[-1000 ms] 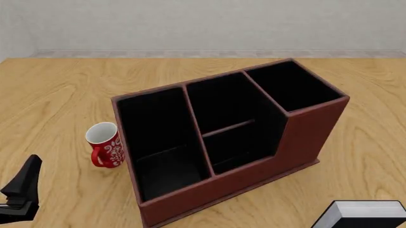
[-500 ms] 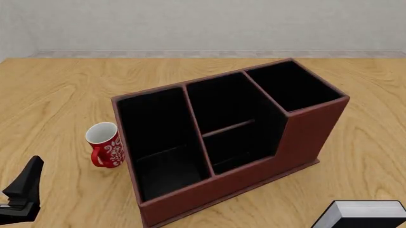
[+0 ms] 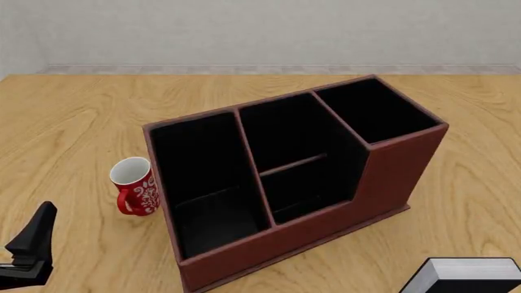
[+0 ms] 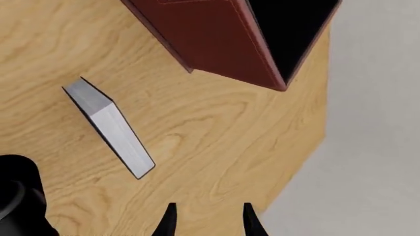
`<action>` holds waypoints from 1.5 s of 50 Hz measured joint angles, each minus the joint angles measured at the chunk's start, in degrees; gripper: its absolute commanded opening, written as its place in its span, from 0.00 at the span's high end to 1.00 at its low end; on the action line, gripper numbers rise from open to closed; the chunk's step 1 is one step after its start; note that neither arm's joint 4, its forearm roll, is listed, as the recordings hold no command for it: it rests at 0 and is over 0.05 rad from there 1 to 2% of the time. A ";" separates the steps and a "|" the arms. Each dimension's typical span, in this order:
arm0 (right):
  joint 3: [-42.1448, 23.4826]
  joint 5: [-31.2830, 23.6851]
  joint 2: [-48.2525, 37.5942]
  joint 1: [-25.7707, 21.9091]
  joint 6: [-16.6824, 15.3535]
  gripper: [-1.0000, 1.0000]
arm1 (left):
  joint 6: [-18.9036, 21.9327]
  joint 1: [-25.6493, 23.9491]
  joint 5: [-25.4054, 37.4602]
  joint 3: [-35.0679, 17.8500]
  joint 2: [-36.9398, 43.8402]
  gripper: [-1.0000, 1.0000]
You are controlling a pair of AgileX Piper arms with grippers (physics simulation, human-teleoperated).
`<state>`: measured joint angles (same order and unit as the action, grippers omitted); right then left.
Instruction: Pick up the book and place it in the right compartment of the caddy.
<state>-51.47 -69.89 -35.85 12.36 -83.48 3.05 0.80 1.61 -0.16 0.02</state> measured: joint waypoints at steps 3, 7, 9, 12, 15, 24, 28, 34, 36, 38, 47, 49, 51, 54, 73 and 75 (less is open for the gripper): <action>0.58 0.00 -0.20 0.15 -0.13 0.00 | -0.03 0.00 0.03 0.03 0.00 0.00; 1.51 -0.01 -0.31 0.51 -0.50 0.00 | 0.00 -0.03 0.06 0.06 0.00 0.00; 1.99 -0.01 -0.34 0.73 -0.72 0.00 | 0.00 -0.05 0.03 0.07 0.00 0.00; 2.71 -0.01 -0.37 0.97 -1.06 0.00 | 0.01 -0.05 0.01 0.08 0.00 0.00; 3.53 -0.01 -0.28 1.28 -1.72 0.00 | 0.03 -0.05 0.03 0.09 0.00 0.00; 5.46 -0.01 0.37 1.43 -4.05 0.00 | 0.02 -0.01 0.06 0.12 0.00 0.00; 6.26 -0.01 0.72 1.13 -5.01 0.00 | 0.03 0.03 0.05 0.12 0.00 0.00; 7.80 -0.01 1.49 1.72 -7.32 0.00 | 0.01 0.14 0.00 0.13 0.00 0.00; 8.26 -0.01 1.73 2.04 -8.01 0.00 | 0.00 0.16 -0.02 0.13 0.00 0.00; 8.64 -0.01 1.88 2.15 -8.47 0.00 | -0.03 0.18 -0.04 0.13 0.00 0.00; 10.18 -0.01 2.39 2.36 -9.72 0.00 | -0.18 0.19 -0.14 0.13 0.00 0.00; 10.40 -0.01 2.40 2.15 -9.60 0.00 | -0.18 0.19 -0.19 0.13 0.00 0.00; 10.64 -0.01 2.44 1.99 -9.53 0.00 | -0.15 0.17 -0.23 0.13 0.00 0.00; 11.01 -0.01 2.49 1.78 -9.42 0.00 | 0.10 0.19 -0.25 0.12 0.00 0.00; 12.56 -0.01 2.87 1.02 -9.08 0.00 | 0.88 0.33 -0.18 0.13 0.00 0.00; 12.75 -0.01 2.93 1.02 -9.16 0.00 | 0.93 0.35 -0.17 0.13 -0.01 0.00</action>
<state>-38.72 -69.90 -32.92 13.38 -92.64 3.98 1.15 1.44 -0.03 0.01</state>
